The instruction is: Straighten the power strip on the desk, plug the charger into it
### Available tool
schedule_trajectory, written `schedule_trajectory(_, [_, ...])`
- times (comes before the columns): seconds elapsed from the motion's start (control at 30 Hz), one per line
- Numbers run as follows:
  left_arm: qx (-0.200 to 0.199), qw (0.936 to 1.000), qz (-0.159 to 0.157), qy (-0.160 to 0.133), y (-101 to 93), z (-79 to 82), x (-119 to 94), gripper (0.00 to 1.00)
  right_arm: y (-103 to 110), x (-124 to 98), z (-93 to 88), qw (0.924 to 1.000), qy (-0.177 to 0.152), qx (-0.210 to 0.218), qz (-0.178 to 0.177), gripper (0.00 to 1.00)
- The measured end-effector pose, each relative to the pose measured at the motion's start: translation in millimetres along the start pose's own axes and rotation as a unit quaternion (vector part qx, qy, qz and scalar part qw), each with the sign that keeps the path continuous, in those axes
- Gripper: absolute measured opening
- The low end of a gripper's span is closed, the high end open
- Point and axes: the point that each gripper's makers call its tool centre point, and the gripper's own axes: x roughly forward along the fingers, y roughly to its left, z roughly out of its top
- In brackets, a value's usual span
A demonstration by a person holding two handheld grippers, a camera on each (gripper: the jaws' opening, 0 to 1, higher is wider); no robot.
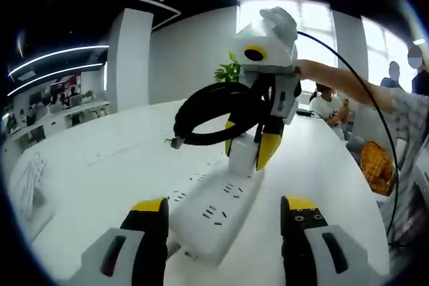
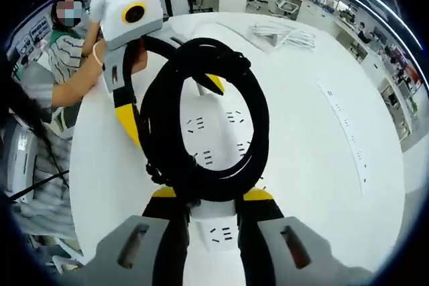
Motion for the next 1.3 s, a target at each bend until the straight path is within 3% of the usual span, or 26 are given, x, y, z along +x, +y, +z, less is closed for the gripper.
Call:
schedule_trajectory(0.2, [-0.004,1.0,0.0,-0.002,0.7,1.4,0,0.68,2,4,-1.2,0.9987,0.046,0.001,0.02,0.25])
schedule_trajectory(0.37, [-0.003,1.0,-0.002,-0.006,-2.2,4.0,-1,0.69,3,5,-6.5,0.9956,0.093,-0.007,0.001,0.24])
schedule_trajectory(0.63, [0.003,0.9999,-0.002,-0.01,-5.9,7.5,-3,0.69,-3,4,-9.8,0.9925,0.119,-0.024,-0.013,0.24])
schedule_trajectory(0.8, [0.001,0.9999,-0.007,-0.012,-8.0,7.8,-1,0.69,-2,5,-16.9,0.9819,0.165,-0.07,-0.063,0.25])
schedule_trajectory(0.9, [-0.002,0.9999,-0.007,-0.009,-7.3,5.3,0,0.69,-2,5,-22.4,0.9653,0.216,-0.101,-0.107,0.25])
schedule_trajectory(0.97, [-0.004,0.9999,-0.006,-0.008,-6.7,4.1,0,0.69,-3,6,-28.7,0.9588,0.24,-0.095,-0.119,0.25])
schedule_trajectory(1.13, [-0.012,0.9998,-0.008,-0.01,-6.5,3.3,0,0.69,-10,5,-26.2,0.9667,0.209,-0.091,-0.115,0.25])
schedule_trajectory(1.23, [-0.012,0.9998,-0.009,-0.01,-5.7,3.5,0,0.69,-14,5,-24.2,0.9633,0.205,-0.104,-0.139,0.26])
schedule_trajectory(1.3, [-0.012,0.9998,-0.012,-0.01,-7.5,3.4,1,0.69,-17,4,-21.8,0.9661,0.189,-0.106,-0.14,0.26])
